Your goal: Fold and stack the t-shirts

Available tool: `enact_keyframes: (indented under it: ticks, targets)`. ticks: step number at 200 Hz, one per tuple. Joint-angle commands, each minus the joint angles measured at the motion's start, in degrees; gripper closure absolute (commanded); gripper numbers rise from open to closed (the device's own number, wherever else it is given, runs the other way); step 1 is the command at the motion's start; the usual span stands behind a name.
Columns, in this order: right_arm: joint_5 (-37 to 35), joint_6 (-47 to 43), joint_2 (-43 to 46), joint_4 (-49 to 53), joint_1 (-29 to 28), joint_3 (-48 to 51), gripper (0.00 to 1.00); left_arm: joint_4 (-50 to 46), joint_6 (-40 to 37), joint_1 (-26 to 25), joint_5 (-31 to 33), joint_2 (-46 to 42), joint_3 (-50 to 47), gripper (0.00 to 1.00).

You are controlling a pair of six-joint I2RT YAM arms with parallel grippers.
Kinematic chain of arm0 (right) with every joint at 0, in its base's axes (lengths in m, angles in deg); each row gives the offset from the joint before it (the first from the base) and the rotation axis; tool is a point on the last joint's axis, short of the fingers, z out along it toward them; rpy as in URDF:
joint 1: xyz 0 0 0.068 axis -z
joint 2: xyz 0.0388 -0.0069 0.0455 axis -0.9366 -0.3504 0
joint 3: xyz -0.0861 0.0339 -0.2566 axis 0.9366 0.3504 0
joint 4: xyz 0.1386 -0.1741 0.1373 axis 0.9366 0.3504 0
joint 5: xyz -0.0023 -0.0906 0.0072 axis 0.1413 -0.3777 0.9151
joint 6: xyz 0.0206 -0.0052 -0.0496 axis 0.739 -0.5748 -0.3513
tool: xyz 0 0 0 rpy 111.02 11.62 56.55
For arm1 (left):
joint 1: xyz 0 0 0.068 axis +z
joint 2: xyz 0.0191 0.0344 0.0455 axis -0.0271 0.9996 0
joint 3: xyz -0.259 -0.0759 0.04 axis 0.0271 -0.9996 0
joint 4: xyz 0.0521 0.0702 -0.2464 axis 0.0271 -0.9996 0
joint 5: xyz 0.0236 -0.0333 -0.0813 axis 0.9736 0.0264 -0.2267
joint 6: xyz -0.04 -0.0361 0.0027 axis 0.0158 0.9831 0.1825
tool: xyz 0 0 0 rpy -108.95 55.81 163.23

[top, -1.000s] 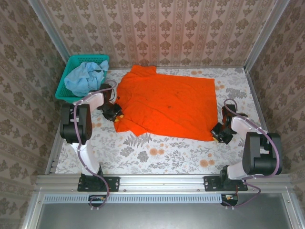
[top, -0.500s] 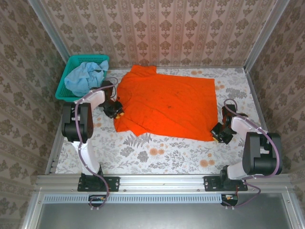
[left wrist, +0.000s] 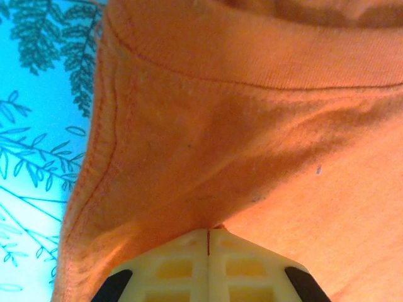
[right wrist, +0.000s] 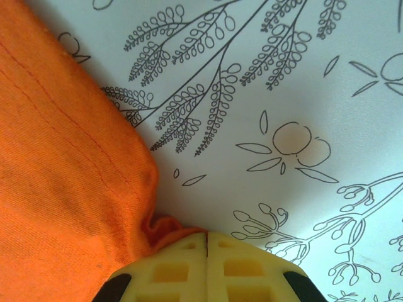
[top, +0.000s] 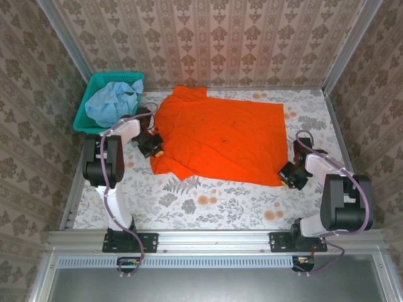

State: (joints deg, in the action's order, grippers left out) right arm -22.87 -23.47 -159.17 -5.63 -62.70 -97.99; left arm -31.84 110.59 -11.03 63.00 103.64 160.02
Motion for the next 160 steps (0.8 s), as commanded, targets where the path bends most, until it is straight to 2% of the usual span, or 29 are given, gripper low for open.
enact_keyframes:
  ticks: [1,34,94,146,160]
  targets:
    - [0.86,-0.94,-1.52,0.11,0.24,-0.09,1.00,-4.34,-1.65,-0.61,0.20,-5.25,1.57,1.00]
    - [0.67,-1.35,-1.49,0.69,0.27,-0.44,1.00,-7.48,-1.46,-2.39,-2.10,-12.61,-1.86,1.00]
    - [1.20,-2.69,-2.23,1.68,0.33,-1.22,1.00,-10.12,4.86,-6.99,-9.61,-29.02,-18.17,1.00]
    - [1.30,-3.74,-3.06,2.47,0.33,-2.63,1.00,-15.71,6.91,-7.14,-12.92,-40.56,-25.77,1.00]
    - [1.20,-4.01,-3.26,2.66,0.33,-2.81,1.00,-16.50,6.45,-7.18,-13.35,-41.43,-27.94,0.92]
